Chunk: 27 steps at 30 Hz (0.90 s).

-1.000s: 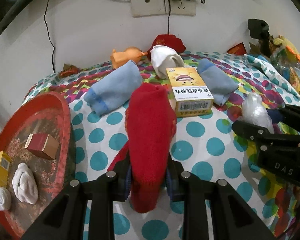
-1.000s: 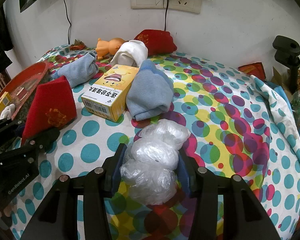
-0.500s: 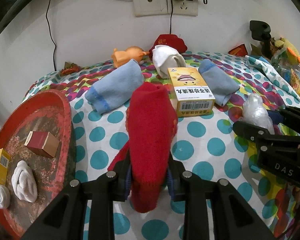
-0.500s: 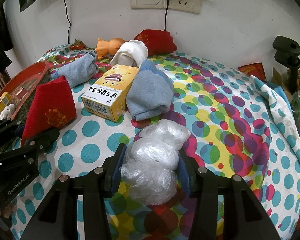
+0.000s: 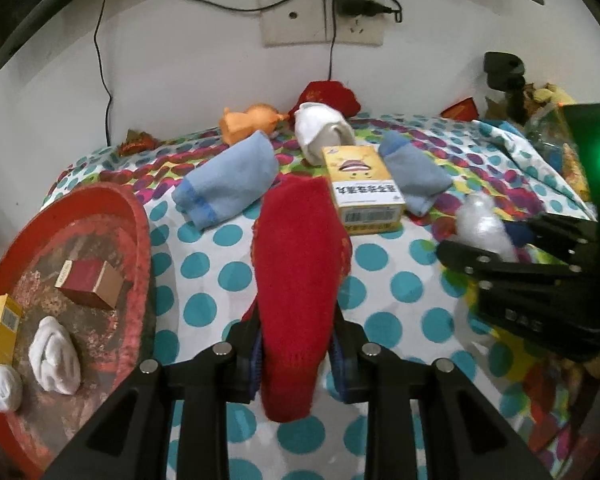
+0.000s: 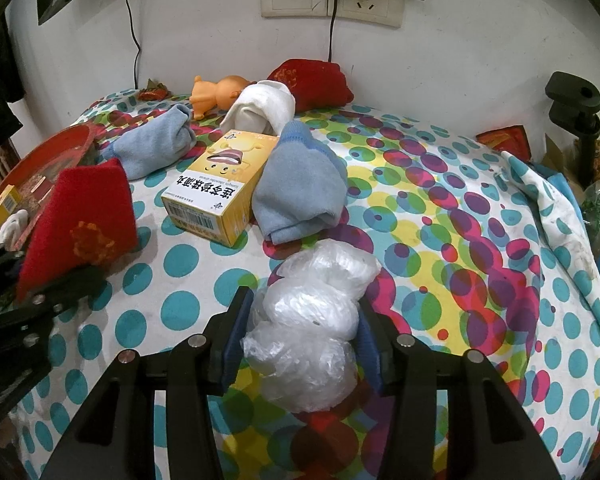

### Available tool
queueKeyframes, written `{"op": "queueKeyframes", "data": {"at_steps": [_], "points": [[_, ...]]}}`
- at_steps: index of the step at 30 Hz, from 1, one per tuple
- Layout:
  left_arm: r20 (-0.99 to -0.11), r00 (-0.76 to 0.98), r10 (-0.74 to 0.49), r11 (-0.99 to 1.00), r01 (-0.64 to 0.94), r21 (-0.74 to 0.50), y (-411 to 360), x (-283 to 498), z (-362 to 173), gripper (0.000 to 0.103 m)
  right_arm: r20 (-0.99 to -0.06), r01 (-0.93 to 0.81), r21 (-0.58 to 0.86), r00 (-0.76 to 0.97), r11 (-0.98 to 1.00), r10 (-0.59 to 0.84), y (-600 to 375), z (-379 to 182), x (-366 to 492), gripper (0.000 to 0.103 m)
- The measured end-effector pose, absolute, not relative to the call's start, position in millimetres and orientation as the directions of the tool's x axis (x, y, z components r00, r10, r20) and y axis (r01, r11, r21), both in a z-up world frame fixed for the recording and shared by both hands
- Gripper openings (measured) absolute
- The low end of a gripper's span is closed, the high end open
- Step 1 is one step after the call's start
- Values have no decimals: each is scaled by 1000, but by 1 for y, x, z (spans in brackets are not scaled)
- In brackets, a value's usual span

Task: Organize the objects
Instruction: 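Lift the red sock with the left gripper and carry it over the tray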

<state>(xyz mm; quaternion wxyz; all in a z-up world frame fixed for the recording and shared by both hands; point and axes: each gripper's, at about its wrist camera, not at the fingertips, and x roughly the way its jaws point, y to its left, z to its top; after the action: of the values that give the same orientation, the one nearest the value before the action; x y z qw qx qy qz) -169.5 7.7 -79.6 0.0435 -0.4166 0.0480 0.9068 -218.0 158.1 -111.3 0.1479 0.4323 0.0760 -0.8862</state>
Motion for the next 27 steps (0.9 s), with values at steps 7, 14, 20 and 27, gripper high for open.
{"op": "queueKeyframes", "data": {"at_steps": [7, 14, 20, 27], "points": [[-761, -645, 74, -988, -150, 31, 1, -150, -63, 27, -789, 328, -8, -583, -945, -196, 157, -111, -218, 47], [-775, -628, 72, -989, -143, 24, -24, -129, -54, 27, -789, 328, -8, -583, -945, -195, 157, -111, -218, 47], [-766, -640, 59, -992, -120, 24, -54, -112, -38, 27, -789, 327, -8, -583, -945, -195, 157, -111, -218, 47], [-762, -648, -3, -998, -43, 40, -100, -103, -27, 27, -789, 327, -8, -583, -945, -195, 157, -111, -218, 47]]}}
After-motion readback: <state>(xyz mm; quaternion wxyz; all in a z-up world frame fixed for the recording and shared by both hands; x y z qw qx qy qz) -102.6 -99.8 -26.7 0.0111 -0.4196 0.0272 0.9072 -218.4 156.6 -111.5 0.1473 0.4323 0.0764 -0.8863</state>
